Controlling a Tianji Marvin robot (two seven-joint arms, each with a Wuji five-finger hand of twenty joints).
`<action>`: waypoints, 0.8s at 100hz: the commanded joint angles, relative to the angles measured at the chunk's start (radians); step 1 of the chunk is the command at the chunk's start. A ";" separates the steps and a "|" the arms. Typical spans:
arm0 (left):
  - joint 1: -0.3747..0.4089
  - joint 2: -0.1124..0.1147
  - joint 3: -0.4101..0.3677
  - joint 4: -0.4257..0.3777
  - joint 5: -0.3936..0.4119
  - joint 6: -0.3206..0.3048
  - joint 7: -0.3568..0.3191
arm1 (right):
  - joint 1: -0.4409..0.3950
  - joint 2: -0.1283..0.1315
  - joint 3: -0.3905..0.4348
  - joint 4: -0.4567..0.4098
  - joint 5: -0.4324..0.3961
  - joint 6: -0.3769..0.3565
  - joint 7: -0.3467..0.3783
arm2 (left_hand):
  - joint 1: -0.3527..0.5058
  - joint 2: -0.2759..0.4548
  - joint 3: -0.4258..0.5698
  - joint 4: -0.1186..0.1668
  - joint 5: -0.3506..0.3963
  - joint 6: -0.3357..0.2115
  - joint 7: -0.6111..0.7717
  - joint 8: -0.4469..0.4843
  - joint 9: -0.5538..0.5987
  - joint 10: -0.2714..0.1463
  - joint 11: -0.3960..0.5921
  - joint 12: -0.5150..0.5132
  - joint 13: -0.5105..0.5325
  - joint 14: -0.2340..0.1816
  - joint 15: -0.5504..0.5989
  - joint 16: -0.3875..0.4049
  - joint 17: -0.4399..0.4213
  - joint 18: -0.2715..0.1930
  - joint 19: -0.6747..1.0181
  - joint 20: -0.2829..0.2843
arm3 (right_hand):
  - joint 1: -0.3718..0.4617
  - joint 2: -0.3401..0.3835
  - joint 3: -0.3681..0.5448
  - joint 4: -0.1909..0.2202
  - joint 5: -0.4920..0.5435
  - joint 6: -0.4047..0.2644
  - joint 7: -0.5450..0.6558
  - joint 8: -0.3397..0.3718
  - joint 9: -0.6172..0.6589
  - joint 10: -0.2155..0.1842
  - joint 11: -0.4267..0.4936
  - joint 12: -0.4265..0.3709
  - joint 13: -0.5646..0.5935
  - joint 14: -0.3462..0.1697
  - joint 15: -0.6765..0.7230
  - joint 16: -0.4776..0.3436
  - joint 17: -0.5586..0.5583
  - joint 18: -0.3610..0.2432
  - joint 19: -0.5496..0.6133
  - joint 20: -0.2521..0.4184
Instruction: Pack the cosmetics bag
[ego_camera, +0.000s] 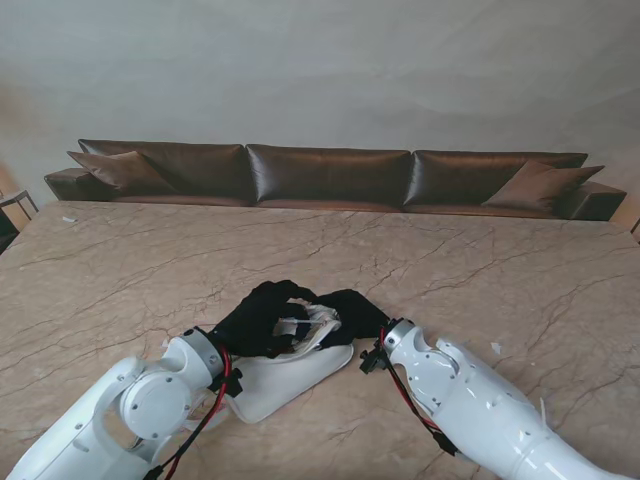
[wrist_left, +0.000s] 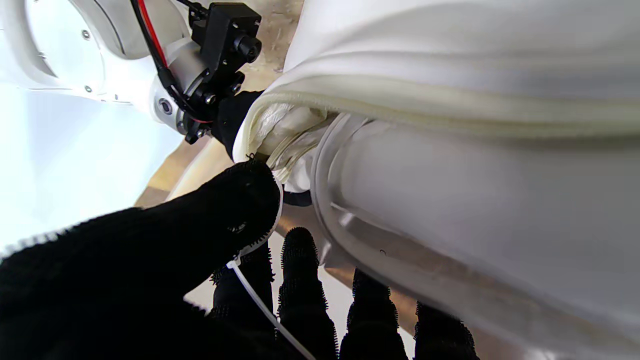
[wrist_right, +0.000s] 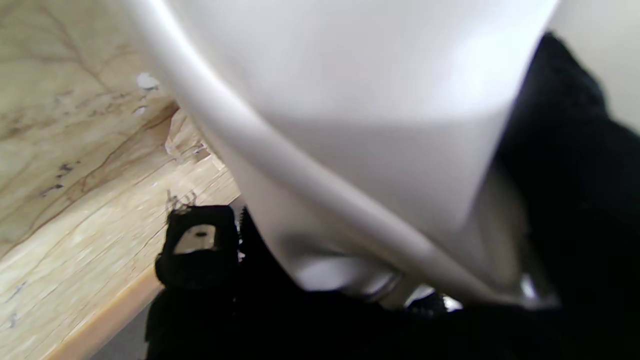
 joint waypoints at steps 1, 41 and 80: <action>0.002 0.009 -0.014 -0.004 -0.041 -0.008 -0.023 | -0.010 0.004 0.004 -0.001 -0.013 0.015 0.000 | -0.058 -0.015 0.081 -0.009 0.055 -0.066 0.102 0.020 0.024 -0.008 -0.012 0.015 -0.025 -0.032 -0.027 -0.011 0.007 -0.020 -0.052 -0.067 | 0.494 0.382 0.217 0.168 0.232 -0.375 0.115 0.027 0.104 -0.064 0.153 0.029 0.096 0.042 0.182 0.070 0.012 0.009 0.057 -0.001; 0.019 0.025 -0.075 0.000 -0.057 -0.082 -0.084 | -0.034 0.019 0.029 -0.030 -0.039 0.059 0.008 | -0.241 -0.007 0.185 0.060 0.116 0.027 0.217 0.052 0.063 0.008 -0.019 0.052 -0.014 -0.026 -0.056 -0.008 0.010 -0.009 -0.069 -0.175 | 0.521 0.430 0.183 0.185 0.260 -0.380 0.131 0.031 0.100 -0.053 0.190 0.059 0.088 0.042 0.216 0.098 0.002 0.006 0.068 0.009; 0.093 0.026 -0.190 -0.047 -0.042 -0.120 -0.082 | -0.056 0.030 0.067 -0.012 -0.059 0.034 0.004 | -0.231 0.020 0.139 0.072 0.101 -0.007 0.178 0.076 0.044 0.000 -0.042 0.045 -0.009 -0.024 -0.059 -0.011 0.011 -0.013 -0.058 -0.171 | 0.565 0.367 0.253 0.168 0.346 -0.388 0.135 0.023 0.161 -0.038 0.187 0.051 0.128 0.051 0.214 0.094 0.030 0.036 0.073 0.017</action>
